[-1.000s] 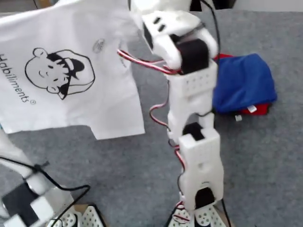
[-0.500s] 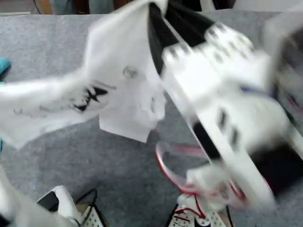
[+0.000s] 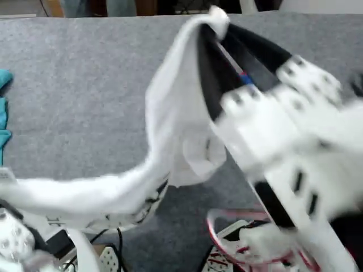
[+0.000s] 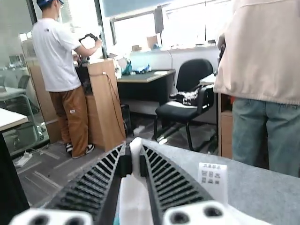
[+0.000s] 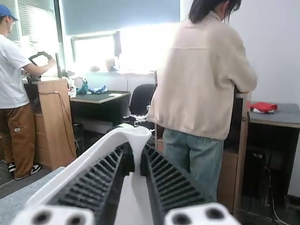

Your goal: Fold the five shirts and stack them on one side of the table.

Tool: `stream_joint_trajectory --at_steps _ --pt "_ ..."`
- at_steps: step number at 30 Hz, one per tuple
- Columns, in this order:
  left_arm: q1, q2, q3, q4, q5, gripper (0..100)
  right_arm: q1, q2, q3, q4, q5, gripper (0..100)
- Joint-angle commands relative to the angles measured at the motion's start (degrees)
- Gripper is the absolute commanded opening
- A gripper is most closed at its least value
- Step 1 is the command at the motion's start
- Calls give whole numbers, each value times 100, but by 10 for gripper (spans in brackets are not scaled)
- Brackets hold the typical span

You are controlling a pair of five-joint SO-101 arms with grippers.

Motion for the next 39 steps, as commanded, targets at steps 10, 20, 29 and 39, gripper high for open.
stream_joint_trajectory --at_steps 10,20,29,39 --pt "-611 -308 2765 -3596 703 30 105 444 1578 -2866 44 14" --pt "-1288 -1767 2800 -3684 659 30 -870 -1042 1068 -2347 413 14" --pt "-1262 -2549 2774 -2857 659 30 -897 -1692 1095 -1785 404 14" --pt "-215 -1846 5024 -4387 703 30 -79 -268 3442 -2321 642 14"
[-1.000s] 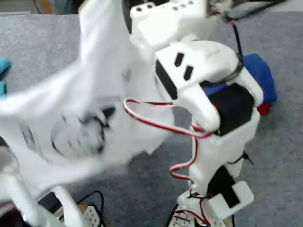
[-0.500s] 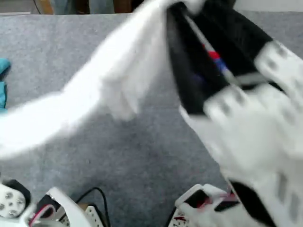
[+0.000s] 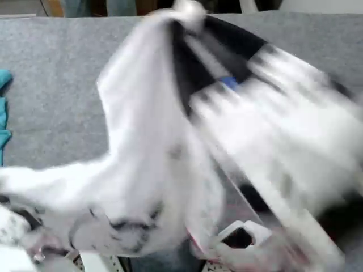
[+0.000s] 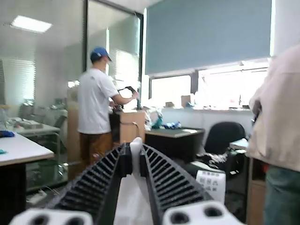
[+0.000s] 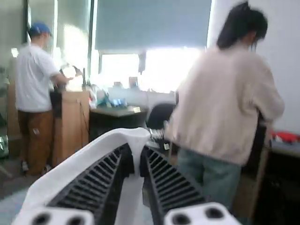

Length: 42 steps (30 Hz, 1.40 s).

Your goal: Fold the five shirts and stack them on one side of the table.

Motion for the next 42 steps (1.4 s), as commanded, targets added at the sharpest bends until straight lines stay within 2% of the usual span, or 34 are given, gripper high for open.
stream_joint_trajectory --at_steps 1,5,7,10,15,19,24,29,32,37,42 --pt "690 598 1305 -1407 53 30 686 681 1367 -985 44 14" --pt "1385 1565 2589 -3640 53 30 1380 1587 3081 -3552 44 14" --pt "1560 2391 2800 -4466 18 30 1574 2026 3662 -4958 44 14" --pt "1596 3868 2264 -4870 53 30 1626 2615 3899 -6040 70 14" --pt "1534 6127 426 -4870 53 30 1688 3530 3160 -6382 53 14" --pt "1552 7200 -382 -4853 53 30 1723 4295 2334 -6145 53 14" --pt "1560 7868 -444 -4853 9 30 1723 4901 1376 -5090 53 14" --pt "1587 7974 -286 -3569 -9 30 1697 4963 1103 -3288 88 14" --pt "1534 8026 -207 -3182 -9 30 1679 4980 1112 -2681 308 14" --pt "1525 7965 418 -3420 -53 30 1442 4954 1086 -1495 870 14" --pt "1297 7877 1051 -3385 -738 29 1143 4875 1103 -220 1090 14"
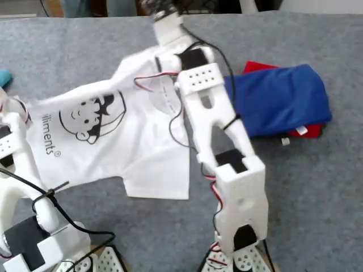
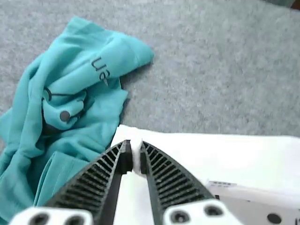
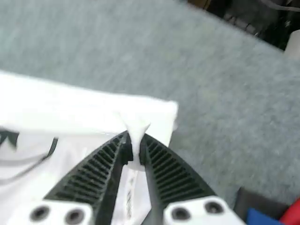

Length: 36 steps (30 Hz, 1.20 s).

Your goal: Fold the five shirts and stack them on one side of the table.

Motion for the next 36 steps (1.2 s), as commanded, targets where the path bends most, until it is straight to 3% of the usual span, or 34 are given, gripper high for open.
stream_joint_trajectory --at_steps 1,7,15,19,22,26,36 --pt "-312 -281 356 -70 -281 29 -141 -198 -347 774 79 14" --pt "-620 -1749 1938 176 -316 29 -220 -840 690 1152 -132 14" --pt "-699 -4220 3978 299 -703 29 -378 -2492 3257 -334 -123 14" --pt "-936 -5020 4532 580 -897 29 -369 -3257 4558 -448 -114 14" --pt "-1130 -5398 4778 554 -1125 30 -404 -3934 5640 -818 0 14" --pt "-1156 -5591 5288 -105 -1459 30 -378 -4822 7081 -1714 70 14" --pt "-1499 -5626 5727 -703 -1811 30 -378 -6035 8752 -2022 79 13"
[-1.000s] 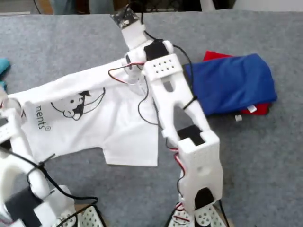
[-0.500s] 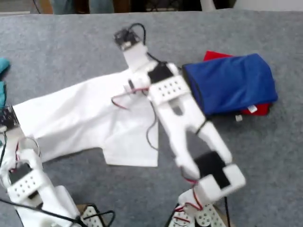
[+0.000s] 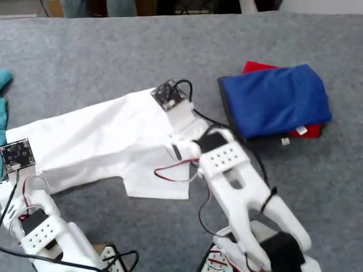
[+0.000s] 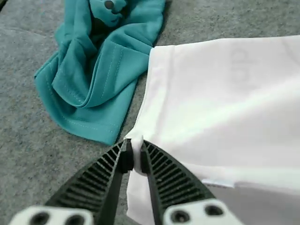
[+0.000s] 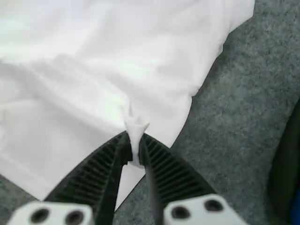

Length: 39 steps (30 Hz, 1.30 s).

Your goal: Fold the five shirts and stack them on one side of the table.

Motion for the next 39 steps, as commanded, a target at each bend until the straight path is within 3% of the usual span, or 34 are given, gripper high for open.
stream_joint_trajectory --at_steps 1,9,13,16,19,24,27,30,33,39 --pt "-321 -62 48 -105 -44 30 -26 -514 321 -158 35 13" --pt "-277 -18 110 -79 -97 30 -26 -1262 1279 -440 35 14" --pt "-92 -62 31 457 -598 34 -53 -1305 1640 -958 35 15" --pt "-277 -62 -163 677 -378 91 -35 -1305 1701 -1178 35 17" --pt "-541 -62 -400 1046 149 198 -26 -1314 1692 -1160 35 95" --pt "-743 -62 -1218 1820 237 213 -62 -1314 1429 -1160 35 250" --pt "-787 -26 -2141 2435 237 211 44 -1314 813 -888 35 200" --pt "-804 -9 -3134 3191 246 141 70 -1262 84 -554 -281 22" --pt "-681 0 -3697 3745 396 20 -79 -936 -497 -651 -457 44" --pt "-303 624 -3582 3807 1503 30 -519 1279 -1754 -862 -1213 15"
